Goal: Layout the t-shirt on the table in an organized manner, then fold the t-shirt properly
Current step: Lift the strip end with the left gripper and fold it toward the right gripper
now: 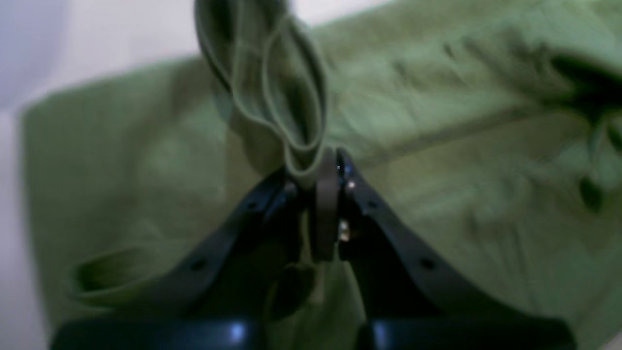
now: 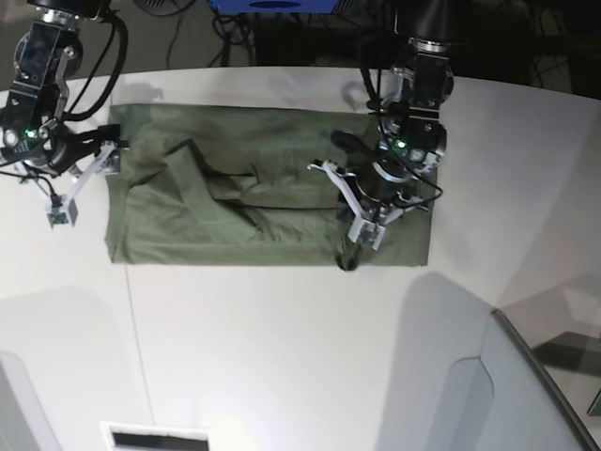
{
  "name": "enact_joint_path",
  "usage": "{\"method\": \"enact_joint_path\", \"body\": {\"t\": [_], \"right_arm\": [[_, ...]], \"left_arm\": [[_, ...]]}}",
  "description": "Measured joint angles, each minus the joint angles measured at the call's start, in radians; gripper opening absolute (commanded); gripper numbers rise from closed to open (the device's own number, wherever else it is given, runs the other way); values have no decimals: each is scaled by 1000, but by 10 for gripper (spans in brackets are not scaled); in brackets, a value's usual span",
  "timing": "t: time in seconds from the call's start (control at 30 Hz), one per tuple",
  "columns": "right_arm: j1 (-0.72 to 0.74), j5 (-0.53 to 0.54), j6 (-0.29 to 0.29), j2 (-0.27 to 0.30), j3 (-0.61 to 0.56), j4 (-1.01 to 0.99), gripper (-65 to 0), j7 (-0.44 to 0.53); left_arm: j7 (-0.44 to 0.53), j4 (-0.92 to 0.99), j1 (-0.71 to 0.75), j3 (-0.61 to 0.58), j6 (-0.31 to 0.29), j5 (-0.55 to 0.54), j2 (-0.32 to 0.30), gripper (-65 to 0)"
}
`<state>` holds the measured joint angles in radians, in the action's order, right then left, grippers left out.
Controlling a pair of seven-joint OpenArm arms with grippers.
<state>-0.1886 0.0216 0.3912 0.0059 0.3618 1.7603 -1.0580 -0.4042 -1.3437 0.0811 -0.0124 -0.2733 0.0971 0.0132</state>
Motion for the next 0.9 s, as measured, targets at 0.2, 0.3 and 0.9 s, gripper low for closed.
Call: {"method": "enact_joint_path", "body": {"t": [0.2,0.3,0.9], "right_arm": [[0,0,0,0,0,0,-155,0],[0,0,0,0,0,0,-155,0],[2,0,0,0,0,0,-155,0]], "left_arm": [[-3,14,-20,-62,0,0,-4,-650],[-2,14,-17,-81,1,0,-2,-650],[-4,15,-37,-123,6,8,27,-650]]}}
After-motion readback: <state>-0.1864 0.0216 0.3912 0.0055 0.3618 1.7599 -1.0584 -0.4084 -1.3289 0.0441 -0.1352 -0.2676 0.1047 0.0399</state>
